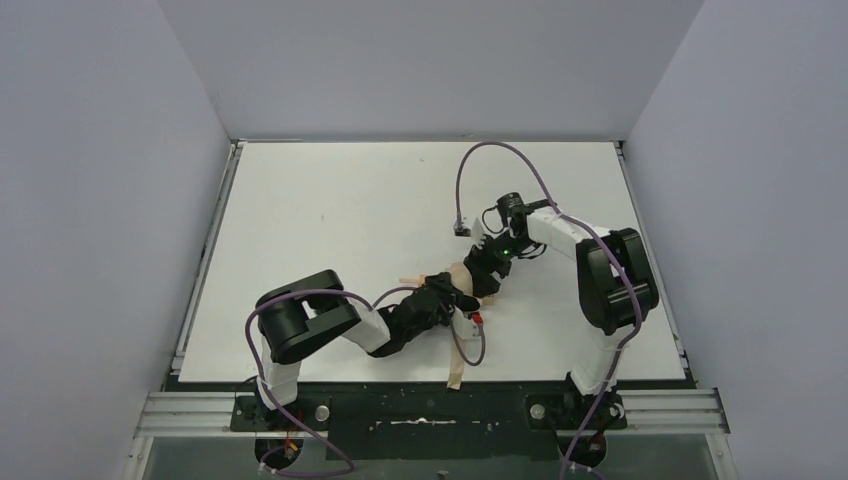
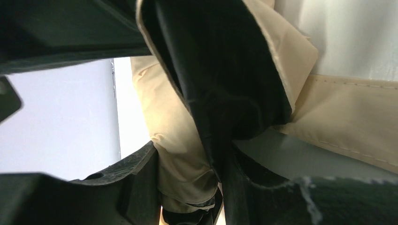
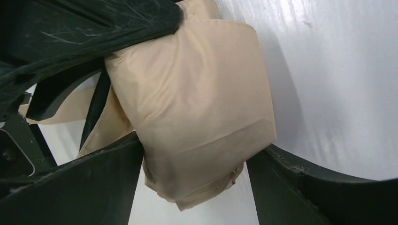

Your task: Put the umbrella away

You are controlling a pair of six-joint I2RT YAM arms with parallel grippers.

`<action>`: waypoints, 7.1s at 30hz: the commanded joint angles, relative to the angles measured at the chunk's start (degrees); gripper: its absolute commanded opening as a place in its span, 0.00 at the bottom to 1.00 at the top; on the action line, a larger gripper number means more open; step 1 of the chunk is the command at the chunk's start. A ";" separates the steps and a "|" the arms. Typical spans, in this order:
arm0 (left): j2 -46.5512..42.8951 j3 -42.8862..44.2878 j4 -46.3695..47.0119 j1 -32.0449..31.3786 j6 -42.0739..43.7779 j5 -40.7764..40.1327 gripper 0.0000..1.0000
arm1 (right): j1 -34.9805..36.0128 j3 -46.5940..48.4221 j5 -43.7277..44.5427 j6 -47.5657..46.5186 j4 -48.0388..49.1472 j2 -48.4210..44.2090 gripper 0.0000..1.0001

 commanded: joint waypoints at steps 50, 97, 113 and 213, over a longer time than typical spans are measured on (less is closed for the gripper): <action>-43.13 8.89 -42.99 29.93 -55.51 19.34 0.84 | 21.14 -27.93 46.90 -0.78 40.32 -13.92 0.14; 2.68 37.43 -72.46 28.22 -30.78 61.79 0.87 | 38.85 -43.18 59.70 -5.06 63.86 -11.88 0.09; 5.93 39.75 -76.09 26.12 -29.29 58.79 0.25 | 38.83 -42.84 59.87 -4.47 64.68 -12.26 0.13; 1.09 -3.12 -2.70 -1.57 -2.09 -3.08 0.00 | 2.19 8.09 0.81 -3.57 -10.95 8.80 0.59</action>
